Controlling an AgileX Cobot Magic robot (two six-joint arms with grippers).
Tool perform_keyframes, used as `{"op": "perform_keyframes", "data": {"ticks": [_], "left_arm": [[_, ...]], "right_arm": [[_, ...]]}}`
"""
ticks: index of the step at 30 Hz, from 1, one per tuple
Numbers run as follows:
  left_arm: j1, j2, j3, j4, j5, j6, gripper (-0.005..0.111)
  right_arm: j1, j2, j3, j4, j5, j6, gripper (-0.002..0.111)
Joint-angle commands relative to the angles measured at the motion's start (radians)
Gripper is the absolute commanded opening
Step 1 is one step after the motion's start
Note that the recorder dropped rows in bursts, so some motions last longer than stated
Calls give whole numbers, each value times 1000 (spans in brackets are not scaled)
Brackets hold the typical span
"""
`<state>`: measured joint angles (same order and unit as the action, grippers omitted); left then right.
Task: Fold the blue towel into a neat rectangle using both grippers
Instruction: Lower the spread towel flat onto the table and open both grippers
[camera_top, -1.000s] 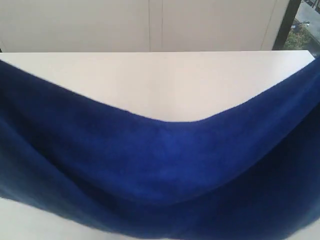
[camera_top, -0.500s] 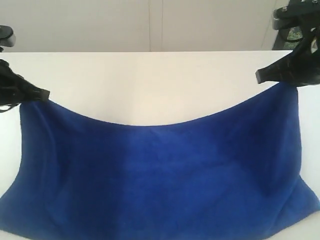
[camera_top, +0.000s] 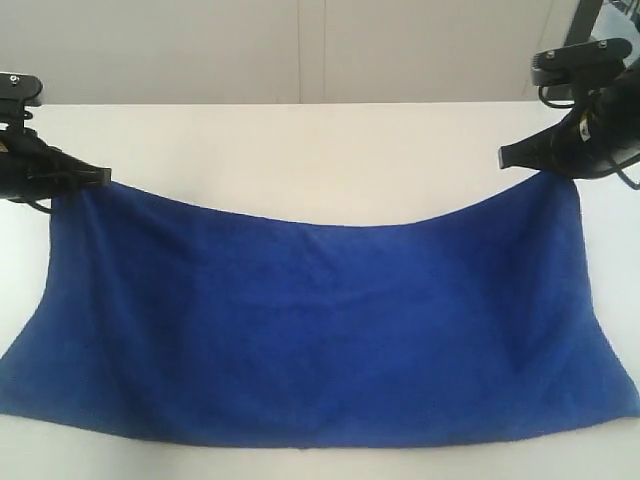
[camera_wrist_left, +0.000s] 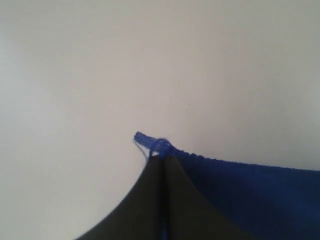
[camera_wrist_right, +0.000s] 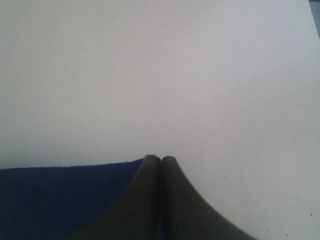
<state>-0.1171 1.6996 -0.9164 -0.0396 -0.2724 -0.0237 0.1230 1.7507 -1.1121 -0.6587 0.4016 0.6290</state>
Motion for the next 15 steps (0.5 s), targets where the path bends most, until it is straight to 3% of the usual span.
{"op": "perform_keyframes", "data": {"ticks": [1,5,15], "left_arm": [[5,78,-73,-26,-13,-6,0],[15,147,-141,-107,-13,-6,0],[27,265,-214,-112,-61,-2,0]], "right_arm": [[-40,79,-67,-13,-39,26,0],[-75,139,-133,-13,-49,30,0],[-98,272,-219,-15,-165,26,0]]}}
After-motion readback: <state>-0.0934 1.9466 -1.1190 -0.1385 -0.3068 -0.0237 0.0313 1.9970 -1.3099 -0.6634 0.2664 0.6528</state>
